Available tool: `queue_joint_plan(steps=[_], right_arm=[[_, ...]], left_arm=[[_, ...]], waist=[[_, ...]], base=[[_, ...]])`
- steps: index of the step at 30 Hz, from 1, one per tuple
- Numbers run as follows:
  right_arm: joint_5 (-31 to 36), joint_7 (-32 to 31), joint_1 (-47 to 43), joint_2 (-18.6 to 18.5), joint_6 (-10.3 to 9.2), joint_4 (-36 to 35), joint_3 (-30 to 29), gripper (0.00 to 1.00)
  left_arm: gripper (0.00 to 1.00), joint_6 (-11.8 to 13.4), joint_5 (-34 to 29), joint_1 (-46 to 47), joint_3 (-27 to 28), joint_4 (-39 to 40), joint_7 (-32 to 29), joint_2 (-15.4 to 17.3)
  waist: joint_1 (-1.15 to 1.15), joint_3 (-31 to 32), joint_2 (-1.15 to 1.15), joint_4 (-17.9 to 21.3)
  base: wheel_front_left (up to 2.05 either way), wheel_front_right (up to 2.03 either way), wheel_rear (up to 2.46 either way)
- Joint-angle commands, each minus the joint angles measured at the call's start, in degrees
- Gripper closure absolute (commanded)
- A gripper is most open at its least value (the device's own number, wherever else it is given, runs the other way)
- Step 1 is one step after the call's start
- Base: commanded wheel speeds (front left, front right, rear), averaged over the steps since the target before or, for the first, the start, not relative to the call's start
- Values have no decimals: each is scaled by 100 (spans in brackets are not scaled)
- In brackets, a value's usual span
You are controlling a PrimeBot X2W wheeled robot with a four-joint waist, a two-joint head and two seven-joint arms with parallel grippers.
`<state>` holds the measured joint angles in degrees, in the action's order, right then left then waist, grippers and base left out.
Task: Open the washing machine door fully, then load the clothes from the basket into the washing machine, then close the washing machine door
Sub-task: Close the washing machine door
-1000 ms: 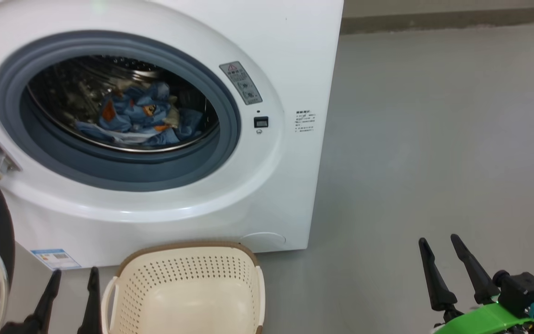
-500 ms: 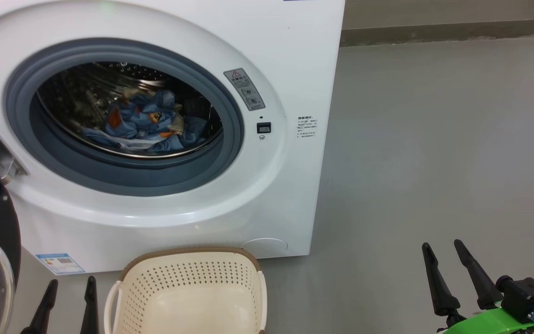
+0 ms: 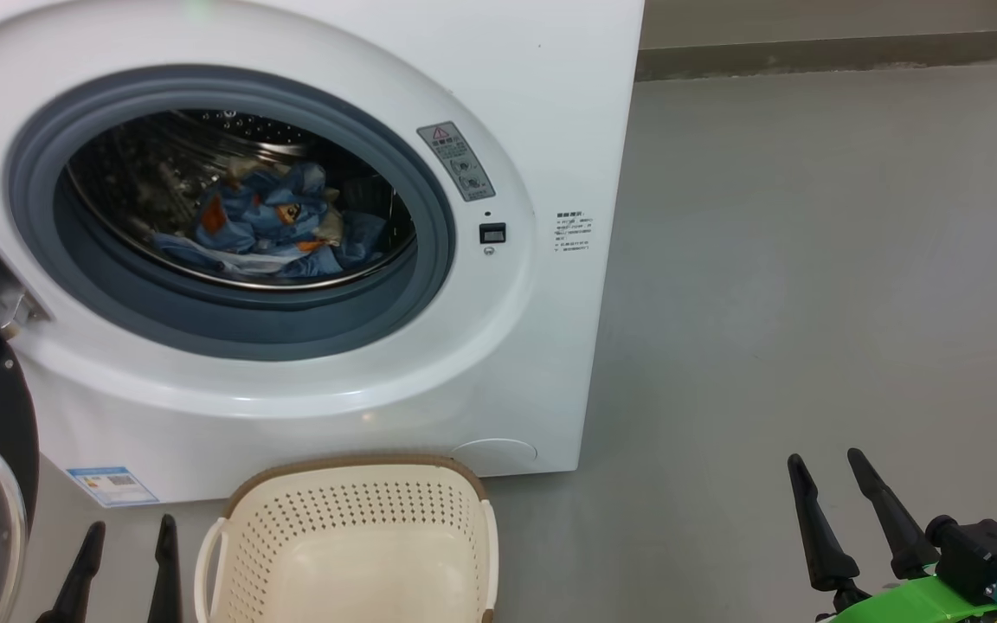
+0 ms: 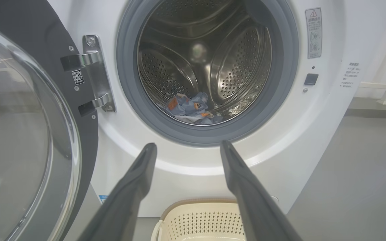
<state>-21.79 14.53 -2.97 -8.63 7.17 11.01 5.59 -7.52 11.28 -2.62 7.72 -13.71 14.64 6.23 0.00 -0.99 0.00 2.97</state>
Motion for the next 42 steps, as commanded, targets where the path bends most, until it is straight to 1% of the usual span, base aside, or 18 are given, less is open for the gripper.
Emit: queue_joint_plan(steps=[1,14,26,32,33,42], right_arm=[[-34,47,50,-81,32,-148,102,0],[-33,47,70,-88,32,-160,99,0],[-24,47,81,-96,32,-159,85,0],[-18,47,119,-128,32,-159,158,0],[-18,47,119,-128,32,-159,158,0],[-31,47,263,-231,32,-114,417,0]], left_arm=[[0,3,-73,153,218,116,36,67],[0,3,-67,136,181,206,36,74],[0,3,-79,142,148,188,36,87],[0,3,-151,191,237,141,36,24],[0,3,-151,191,237,141,36,24],[0,3,-146,115,571,181,36,-179]], waist=[[0,-3,0,-5],[0,-67,0,-26],[0,-67,0,-100],[0,-99,0,-399],[0,-99,0,-399],[0,-101,0,-1175]], base=[[-86,86,0],[-130,130,0],[-20,20,0],[0,0,0],[0,0,0],[0,0,0]])
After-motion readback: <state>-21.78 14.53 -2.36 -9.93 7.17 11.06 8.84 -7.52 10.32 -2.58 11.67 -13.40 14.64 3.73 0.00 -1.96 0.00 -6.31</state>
